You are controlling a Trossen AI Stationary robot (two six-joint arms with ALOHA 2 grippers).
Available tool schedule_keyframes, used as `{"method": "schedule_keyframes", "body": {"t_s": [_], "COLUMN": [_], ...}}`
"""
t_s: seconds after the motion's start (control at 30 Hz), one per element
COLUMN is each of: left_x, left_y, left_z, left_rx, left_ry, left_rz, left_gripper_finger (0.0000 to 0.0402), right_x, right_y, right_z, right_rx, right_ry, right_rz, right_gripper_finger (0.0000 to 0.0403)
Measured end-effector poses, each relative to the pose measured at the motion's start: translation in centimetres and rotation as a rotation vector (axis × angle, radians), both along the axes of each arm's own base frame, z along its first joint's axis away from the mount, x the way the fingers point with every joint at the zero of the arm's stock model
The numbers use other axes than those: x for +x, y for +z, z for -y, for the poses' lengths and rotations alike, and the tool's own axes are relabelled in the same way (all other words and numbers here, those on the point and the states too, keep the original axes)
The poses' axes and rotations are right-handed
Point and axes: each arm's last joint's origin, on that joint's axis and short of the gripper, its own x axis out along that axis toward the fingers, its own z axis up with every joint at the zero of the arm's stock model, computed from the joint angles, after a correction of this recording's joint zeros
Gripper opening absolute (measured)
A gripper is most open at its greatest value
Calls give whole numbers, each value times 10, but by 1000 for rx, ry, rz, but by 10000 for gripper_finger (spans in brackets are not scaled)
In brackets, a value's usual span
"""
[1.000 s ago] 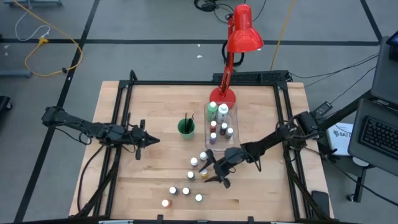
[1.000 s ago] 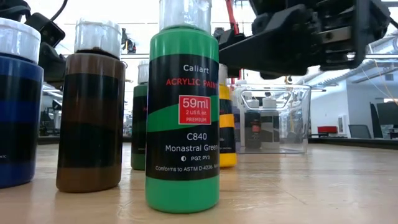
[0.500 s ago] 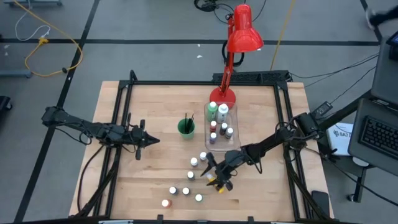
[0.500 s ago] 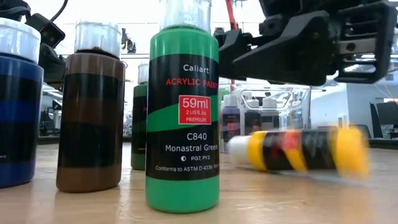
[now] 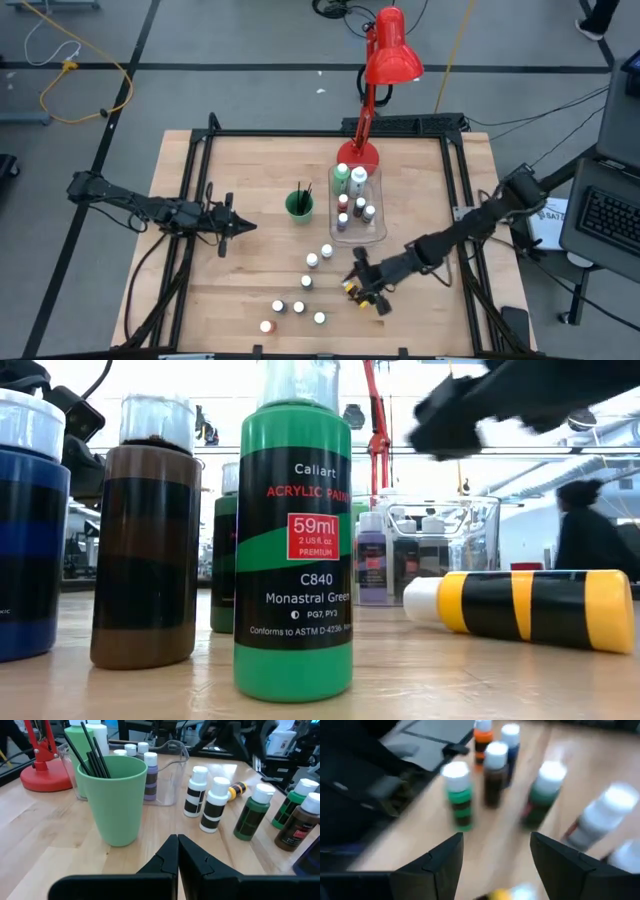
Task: Pick & Place Paint Supplies
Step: Put the yellow paint bottle into the transparent bin
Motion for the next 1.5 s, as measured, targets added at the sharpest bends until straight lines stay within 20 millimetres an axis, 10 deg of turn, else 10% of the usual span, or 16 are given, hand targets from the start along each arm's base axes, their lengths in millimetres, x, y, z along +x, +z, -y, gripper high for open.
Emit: {"method": "schedule_keyframes", "body": {"t_s": [0.43, 1.07, 1.5], "left_x": [0, -1, -1], "left_y": [-1, -3, -2], "left_z": [0, 2, 2], "left_rx": [-36, -46, -37], "left_ry": [10, -68, -68], "left_rz": [-13, -39, -31], "left_gripper_finger": [5, 5, 5], "right_x": [-45, 29, 27], "right_y": [-9, -52, -47], "right_z": [-34, -42, -36], "right_rx": [281, 168, 7], "right_ry": [-459, -437, -388], "right_rz": [-247, -671, -592], "right_gripper_finger": [240, 248, 108]}}
